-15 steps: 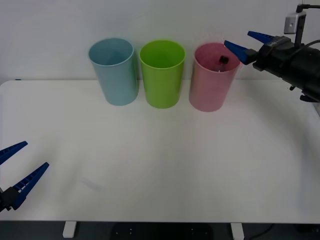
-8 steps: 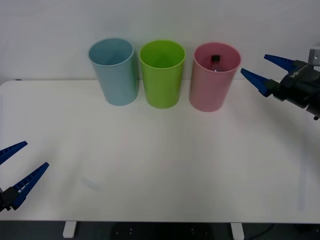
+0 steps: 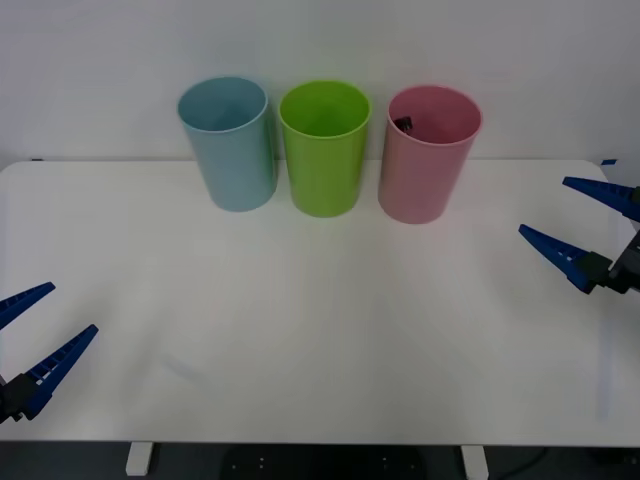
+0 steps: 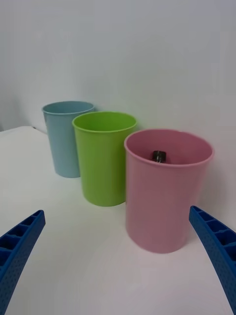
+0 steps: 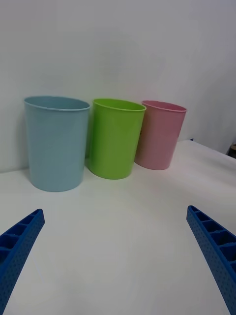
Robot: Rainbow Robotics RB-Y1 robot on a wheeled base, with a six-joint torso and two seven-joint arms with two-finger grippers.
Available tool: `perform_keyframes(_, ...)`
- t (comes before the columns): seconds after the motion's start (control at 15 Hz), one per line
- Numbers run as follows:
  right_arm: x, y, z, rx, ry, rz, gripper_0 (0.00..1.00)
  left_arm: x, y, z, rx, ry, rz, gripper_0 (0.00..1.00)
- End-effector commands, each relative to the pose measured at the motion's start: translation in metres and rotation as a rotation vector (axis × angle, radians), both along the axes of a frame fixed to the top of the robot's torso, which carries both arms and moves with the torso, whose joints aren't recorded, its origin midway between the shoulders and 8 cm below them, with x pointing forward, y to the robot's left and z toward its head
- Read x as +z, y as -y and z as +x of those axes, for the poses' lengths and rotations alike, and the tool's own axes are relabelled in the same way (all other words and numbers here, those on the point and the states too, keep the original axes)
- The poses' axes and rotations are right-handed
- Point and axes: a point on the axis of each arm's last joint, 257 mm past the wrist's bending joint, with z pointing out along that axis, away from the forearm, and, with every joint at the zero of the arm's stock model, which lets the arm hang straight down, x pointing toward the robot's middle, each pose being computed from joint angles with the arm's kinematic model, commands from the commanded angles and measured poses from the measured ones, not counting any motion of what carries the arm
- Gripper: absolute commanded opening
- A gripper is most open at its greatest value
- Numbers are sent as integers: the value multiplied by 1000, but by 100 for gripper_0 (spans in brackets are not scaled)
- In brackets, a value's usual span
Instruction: Grasp the object on the table and drop it into the matching bin: aluminum can to the light blue bin, PET bottle to the pink bin.
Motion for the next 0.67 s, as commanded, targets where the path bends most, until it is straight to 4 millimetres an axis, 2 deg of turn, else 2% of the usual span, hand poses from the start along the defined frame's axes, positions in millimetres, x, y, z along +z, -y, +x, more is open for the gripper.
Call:
perform_keyframes(0.07, -13, 6, -30, 22, -23, -12, 100, 0, 0, 0, 0, 0, 0, 100)
perform_keyframes(0.27, -30, 15, -55, 32, -35, -43, 100, 0, 0, 0, 0, 0, 0, 100)
perform_keyframes(0.67, -56, 7, -86, 43, -95, -41, 100, 0, 0, 0, 0, 0, 0, 100)
